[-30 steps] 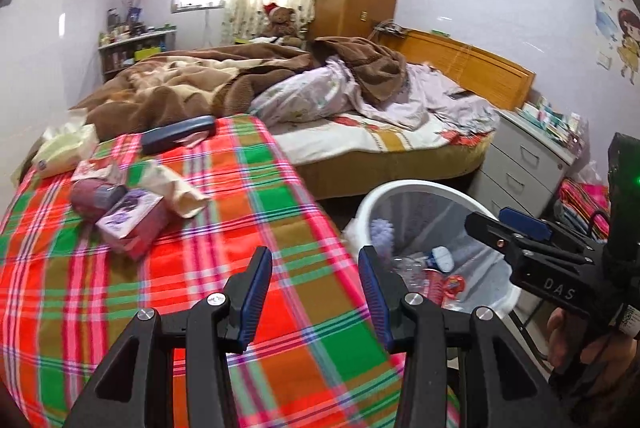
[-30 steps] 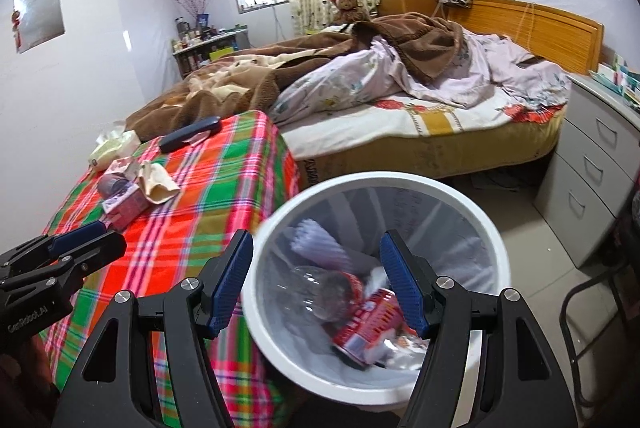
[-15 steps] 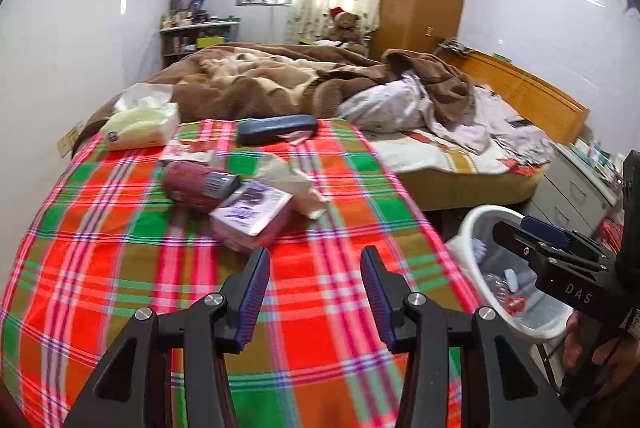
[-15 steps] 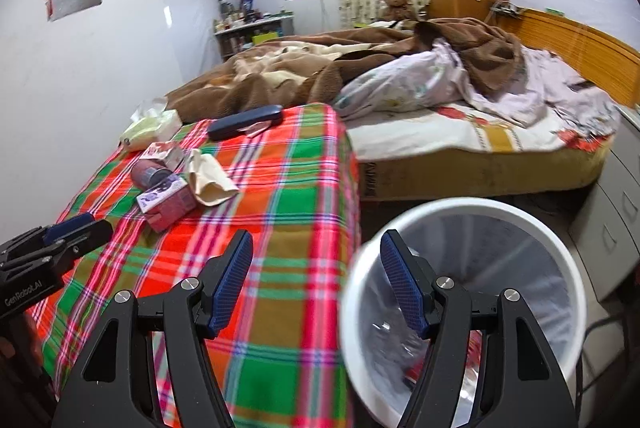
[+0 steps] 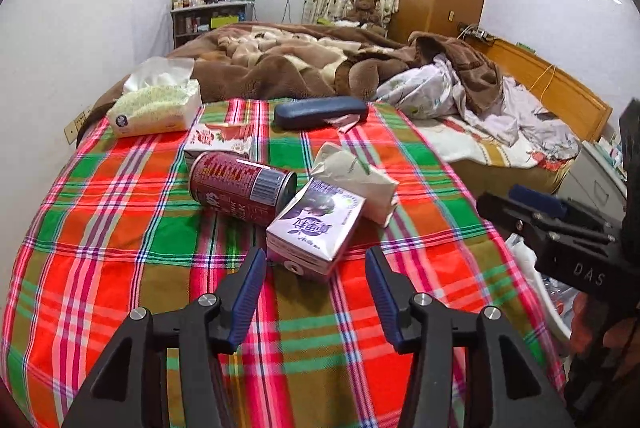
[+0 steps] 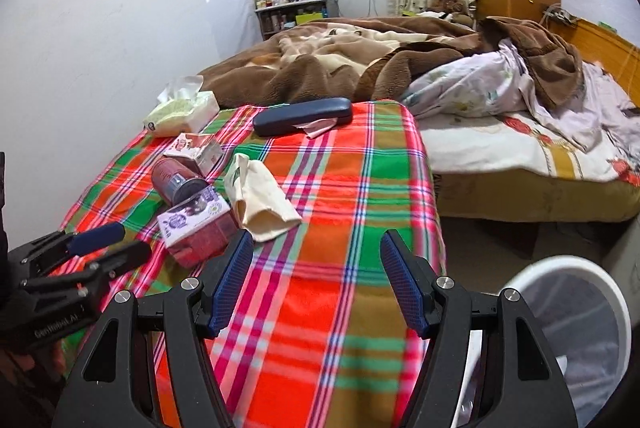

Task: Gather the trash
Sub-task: 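Move both open tools back over the remaining trash on the bed, then grasp the purple-printed milk carton with the left tool while the right tool grasps the cream paper bag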

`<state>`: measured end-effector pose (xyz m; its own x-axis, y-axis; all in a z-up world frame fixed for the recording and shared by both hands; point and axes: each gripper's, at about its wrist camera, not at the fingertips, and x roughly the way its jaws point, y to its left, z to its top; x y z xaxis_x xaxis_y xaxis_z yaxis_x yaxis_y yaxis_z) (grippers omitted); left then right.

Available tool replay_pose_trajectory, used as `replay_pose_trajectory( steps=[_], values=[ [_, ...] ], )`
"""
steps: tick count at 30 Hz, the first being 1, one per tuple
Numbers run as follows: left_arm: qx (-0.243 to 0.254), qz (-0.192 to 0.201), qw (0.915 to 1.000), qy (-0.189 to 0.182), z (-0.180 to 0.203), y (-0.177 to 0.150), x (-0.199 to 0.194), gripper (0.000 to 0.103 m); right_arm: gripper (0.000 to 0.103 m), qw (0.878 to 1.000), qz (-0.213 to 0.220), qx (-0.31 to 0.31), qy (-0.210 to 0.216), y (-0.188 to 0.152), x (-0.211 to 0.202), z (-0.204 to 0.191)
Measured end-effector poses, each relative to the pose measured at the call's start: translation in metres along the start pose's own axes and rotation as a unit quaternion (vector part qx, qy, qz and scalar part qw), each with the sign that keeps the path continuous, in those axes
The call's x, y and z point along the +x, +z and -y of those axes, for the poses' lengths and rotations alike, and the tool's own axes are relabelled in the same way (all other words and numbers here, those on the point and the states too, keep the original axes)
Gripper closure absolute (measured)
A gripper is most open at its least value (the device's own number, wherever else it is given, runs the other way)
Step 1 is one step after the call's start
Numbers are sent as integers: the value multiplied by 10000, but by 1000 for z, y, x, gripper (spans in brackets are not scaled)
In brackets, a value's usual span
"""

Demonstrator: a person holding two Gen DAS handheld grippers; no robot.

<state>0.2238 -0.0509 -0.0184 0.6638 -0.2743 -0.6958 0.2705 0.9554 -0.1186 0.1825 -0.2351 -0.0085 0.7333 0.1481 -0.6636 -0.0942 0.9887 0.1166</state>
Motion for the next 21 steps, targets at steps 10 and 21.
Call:
replay_pose_trajectory(
  steps=[10,21],
  values=[
    [478,-255,9985,10,3,11,39,48,35,9994,-148,140,283,10,21,-2],
    [302,-458,9979,-354,-10,22,68,44,35,9981,-193,129,566,19,34,-12]
  ],
)
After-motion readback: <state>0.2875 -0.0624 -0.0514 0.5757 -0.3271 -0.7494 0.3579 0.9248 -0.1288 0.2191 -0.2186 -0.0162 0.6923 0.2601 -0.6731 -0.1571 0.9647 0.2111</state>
